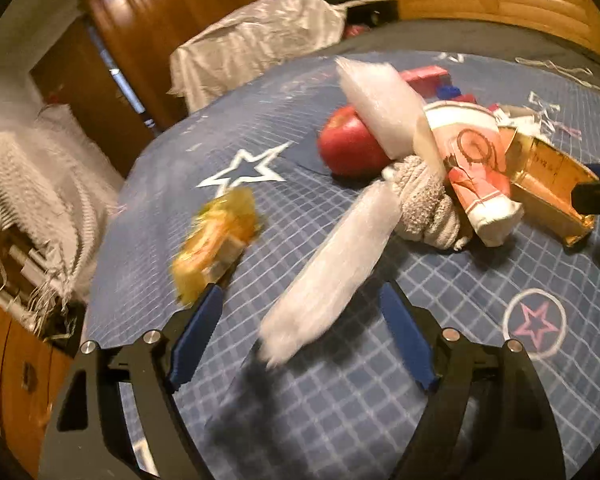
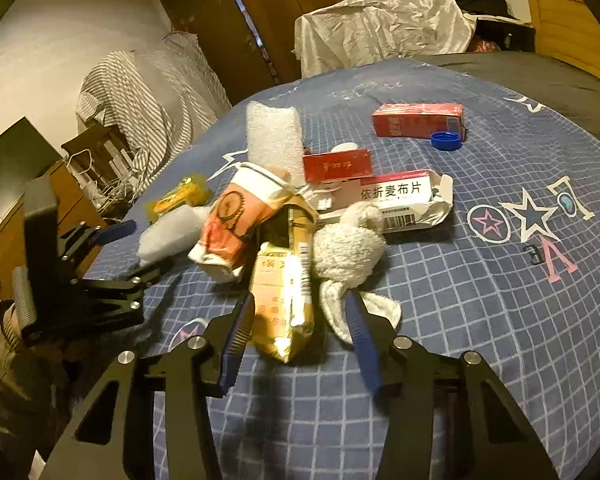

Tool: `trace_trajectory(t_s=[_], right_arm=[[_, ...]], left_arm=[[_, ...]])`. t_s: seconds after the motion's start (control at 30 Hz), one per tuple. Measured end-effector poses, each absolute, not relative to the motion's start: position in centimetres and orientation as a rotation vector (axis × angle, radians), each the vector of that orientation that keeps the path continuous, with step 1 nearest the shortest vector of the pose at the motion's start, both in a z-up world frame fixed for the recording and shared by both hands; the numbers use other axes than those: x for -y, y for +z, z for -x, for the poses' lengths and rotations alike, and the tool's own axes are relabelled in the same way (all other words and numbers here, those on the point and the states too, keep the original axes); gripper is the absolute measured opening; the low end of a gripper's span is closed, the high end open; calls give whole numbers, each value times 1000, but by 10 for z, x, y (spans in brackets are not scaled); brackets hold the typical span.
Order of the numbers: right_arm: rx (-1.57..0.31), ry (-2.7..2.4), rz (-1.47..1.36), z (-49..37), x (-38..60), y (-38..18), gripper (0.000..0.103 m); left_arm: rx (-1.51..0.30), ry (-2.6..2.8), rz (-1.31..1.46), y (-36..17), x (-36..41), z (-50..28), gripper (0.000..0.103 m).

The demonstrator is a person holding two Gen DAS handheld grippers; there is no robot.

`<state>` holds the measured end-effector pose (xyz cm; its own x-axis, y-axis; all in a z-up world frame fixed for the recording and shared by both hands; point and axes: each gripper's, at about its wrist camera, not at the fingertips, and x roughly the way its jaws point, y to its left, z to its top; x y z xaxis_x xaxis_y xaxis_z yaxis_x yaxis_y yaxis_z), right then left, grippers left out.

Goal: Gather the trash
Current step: 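Grasp the white foam sleeve with the left tool while the right tool grasps the gold cigarette box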

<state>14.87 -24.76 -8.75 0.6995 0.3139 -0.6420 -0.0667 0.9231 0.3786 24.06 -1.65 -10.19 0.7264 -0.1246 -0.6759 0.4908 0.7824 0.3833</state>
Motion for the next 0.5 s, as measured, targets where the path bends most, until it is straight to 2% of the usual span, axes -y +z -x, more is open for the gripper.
trace_trajectory(t_s=[0.1,0.17,0.2,0.23,0.3,0.5], right_arm=[[-761,221,-341,-157,248,-91,47],[-776,237,-319,-165,242,-95,40],[-780,241,-312,-168,240,-97,28],[-772,241,-312,-166,239,-97,20],[-760,240,-311,-163,240,-94,13],[-715,230,-285,-139,242,-83,12]], left_arm=[[-695,-382,-587,-107,24,-254,76],[-736,-400,-585,-114,29,-263,43],[-747,-405,-586,-116,30,-264,41],[-741,-409,-589,-116,31,-263,37],[-724,-407,-596,-114,31,-258,35],[-708,-390,-483,-96,11,-233,33]])
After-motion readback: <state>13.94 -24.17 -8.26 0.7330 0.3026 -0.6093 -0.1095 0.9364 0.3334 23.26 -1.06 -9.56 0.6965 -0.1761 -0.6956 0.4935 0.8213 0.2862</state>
